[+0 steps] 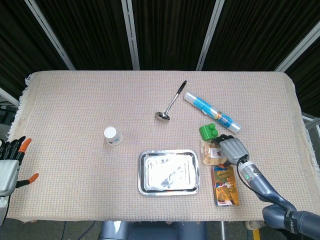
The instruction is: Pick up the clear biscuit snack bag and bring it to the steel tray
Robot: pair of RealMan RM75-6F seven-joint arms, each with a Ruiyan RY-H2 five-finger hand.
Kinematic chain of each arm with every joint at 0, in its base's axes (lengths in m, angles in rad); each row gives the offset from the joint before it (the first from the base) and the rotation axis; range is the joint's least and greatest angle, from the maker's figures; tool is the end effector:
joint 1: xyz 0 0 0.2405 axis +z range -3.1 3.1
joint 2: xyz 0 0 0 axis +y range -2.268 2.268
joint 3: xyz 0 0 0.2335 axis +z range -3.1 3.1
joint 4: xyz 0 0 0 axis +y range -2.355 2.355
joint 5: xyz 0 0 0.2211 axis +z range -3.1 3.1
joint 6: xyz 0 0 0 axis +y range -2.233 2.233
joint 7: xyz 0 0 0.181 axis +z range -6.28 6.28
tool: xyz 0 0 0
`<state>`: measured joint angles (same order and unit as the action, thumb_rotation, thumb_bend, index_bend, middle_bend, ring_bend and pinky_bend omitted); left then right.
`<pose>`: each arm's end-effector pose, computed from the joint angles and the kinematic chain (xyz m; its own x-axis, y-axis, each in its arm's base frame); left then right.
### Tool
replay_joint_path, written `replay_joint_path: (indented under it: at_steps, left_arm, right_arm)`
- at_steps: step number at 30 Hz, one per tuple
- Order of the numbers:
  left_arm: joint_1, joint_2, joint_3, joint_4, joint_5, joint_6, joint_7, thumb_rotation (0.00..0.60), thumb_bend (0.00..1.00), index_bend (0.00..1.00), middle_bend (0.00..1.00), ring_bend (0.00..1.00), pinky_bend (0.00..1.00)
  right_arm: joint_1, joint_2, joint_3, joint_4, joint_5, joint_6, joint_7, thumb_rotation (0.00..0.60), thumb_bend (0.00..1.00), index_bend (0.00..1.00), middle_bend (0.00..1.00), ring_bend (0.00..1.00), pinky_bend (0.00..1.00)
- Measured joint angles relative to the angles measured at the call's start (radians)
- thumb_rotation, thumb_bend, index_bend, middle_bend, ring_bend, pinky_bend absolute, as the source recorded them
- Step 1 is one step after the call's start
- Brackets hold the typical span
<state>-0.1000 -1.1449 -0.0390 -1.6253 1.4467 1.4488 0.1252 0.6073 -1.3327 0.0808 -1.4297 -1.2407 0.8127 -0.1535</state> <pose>-0.2983 0.2185 0.1250 0.4681 0.0501 0.8822 0.8826 0.0224 -0.4696 -0.2355 -0.3476 0.0012 0.5314 -0.4002 0.7466 -0.8460 -0.2956 0.4437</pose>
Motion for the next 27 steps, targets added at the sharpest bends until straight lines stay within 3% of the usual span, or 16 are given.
replay_joint_path:
  at_steps: [11,19,22,27]
  left_arm:
    - [-0.002,-0.002,0.002,0.004,-0.003,-0.009,-0.004,0.600,0.05,0.01,0.00,0.00,0.00]
    - [-0.003,-0.002,0.002,0.007,-0.002,-0.012,-0.014,0.600,0.05,0.01,0.00,0.00,0.00]
    - [-0.002,-0.003,0.003,0.009,-0.002,-0.012,-0.018,0.600,0.05,0.01,0.00,0.00,0.00]
    - [0.000,-0.004,0.004,0.015,-0.003,-0.011,-0.026,0.600,0.05,0.01,0.00,0.00,0.00]
  right_arm:
    - [0.019,-0.032,-0.010,0.035,0.023,-0.038,-0.017,0.600,0.05,0.26,0.27,0.19,0.28]
    - [0.042,-0.066,-0.007,0.069,0.049,-0.065,-0.034,0.600,0.17,0.48,0.38,0.31,0.39]
    - [0.045,-0.071,-0.008,0.077,0.052,-0.066,-0.041,0.600,0.21,0.53,0.44,0.40,0.47]
    - [0.041,-0.075,-0.009,0.081,0.037,-0.035,-0.042,0.600,0.25,0.58,0.49,0.46,0.52]
